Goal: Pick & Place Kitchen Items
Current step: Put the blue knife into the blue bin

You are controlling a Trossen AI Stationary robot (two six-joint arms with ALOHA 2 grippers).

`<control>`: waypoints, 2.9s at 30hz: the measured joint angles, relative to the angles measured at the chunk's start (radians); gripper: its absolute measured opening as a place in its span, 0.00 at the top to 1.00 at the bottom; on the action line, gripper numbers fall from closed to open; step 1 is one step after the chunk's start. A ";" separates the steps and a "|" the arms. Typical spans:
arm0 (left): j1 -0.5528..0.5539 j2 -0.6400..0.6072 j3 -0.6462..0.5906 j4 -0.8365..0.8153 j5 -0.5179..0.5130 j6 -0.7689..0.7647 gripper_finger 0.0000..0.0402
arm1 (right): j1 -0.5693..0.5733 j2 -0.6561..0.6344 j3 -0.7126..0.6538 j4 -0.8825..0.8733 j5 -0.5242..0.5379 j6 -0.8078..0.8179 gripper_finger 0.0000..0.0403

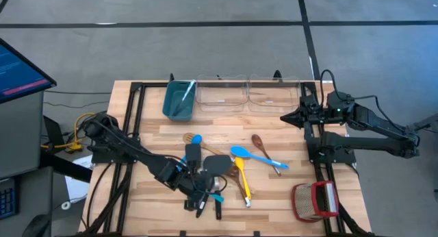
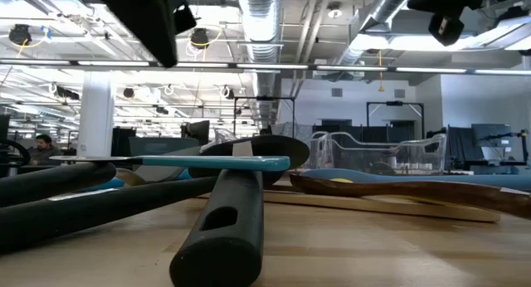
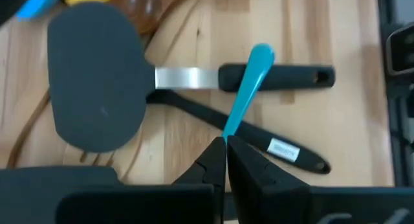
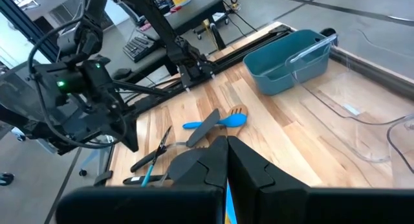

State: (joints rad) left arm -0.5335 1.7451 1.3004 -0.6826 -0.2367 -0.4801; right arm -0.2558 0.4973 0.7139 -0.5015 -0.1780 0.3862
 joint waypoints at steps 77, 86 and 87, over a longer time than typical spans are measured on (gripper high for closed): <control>0.057 0.134 -0.119 0.211 0.113 0.213 0.62 | 0.000 -0.001 0.000 -0.075 -0.001 -0.002 0.99; 0.057 0.135 -0.149 0.208 0.114 0.205 0.62 | 0.000 -0.001 0.000 -0.075 -0.001 -0.002 0.99; 0.057 0.135 -0.157 0.208 0.118 0.193 0.62 | 0.000 -0.001 0.000 -0.075 -0.001 -0.002 0.99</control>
State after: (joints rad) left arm -0.4768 1.8805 1.1435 -0.4749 -0.1186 -0.2868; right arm -0.2557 0.4965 0.7139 -0.5762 -0.1785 0.3843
